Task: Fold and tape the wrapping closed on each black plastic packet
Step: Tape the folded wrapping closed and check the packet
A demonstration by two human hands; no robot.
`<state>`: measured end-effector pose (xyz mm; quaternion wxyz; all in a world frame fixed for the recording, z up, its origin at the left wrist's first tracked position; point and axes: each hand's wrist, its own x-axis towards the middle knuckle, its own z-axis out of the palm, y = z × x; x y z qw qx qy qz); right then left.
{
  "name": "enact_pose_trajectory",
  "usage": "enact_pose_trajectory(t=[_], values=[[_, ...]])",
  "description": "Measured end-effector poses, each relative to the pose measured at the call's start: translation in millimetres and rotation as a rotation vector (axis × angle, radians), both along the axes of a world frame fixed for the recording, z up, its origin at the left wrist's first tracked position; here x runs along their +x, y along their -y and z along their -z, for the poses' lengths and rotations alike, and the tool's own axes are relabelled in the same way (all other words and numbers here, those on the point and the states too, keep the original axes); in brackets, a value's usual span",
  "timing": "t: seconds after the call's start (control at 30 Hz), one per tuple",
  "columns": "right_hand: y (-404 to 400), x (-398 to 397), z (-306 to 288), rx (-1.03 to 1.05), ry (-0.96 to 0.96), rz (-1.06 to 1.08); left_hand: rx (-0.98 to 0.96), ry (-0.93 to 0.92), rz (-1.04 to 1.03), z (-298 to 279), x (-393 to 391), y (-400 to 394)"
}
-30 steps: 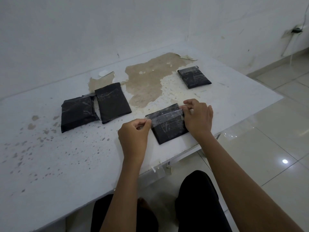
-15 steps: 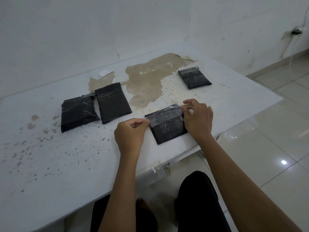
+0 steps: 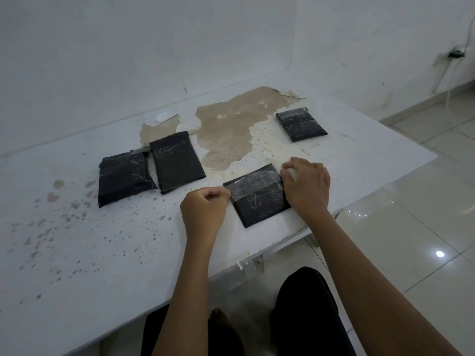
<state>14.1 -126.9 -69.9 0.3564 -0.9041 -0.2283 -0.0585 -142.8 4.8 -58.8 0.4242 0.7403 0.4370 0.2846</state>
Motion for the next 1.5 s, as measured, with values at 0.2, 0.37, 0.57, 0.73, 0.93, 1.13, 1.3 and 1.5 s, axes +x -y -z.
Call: enact_pose_trajectory(t=[0.2, 0.37, 0.57, 0.73, 0.93, 1.13, 1.3, 1.5], values=[[0, 1, 3, -0.023, 0.005, -0.033, -0.19, 0.105, 0.058, -4, -6, -1], [1, -6, -6, 0.011, -0.025, -0.014, -0.396, 0.279, 0.088, -13, -9, -2], [3, -9, -18, 0.302, -0.216, -0.084, -0.522, 0.437, 0.124, -28, -2, 4], [9, -23, -37, 0.665, -0.612, -0.064, -0.568, 0.547, 0.109, -41, 3, 7], [6, -43, -55, 0.899, -0.802, -0.025, -0.726, 0.654, 0.0, -54, 7, 20], [7, -55, -63, 0.952, -0.783, -0.047, -0.587, 0.71, -0.064, -63, 4, 30], [9, -61, -70, 0.988, -0.83, -0.06, -0.393, 0.706, -0.037, -68, 2, 38], [9, -64, -73, 1.001, -0.794, -0.074, -0.304, 0.734, -0.013, -72, 3, 45]])
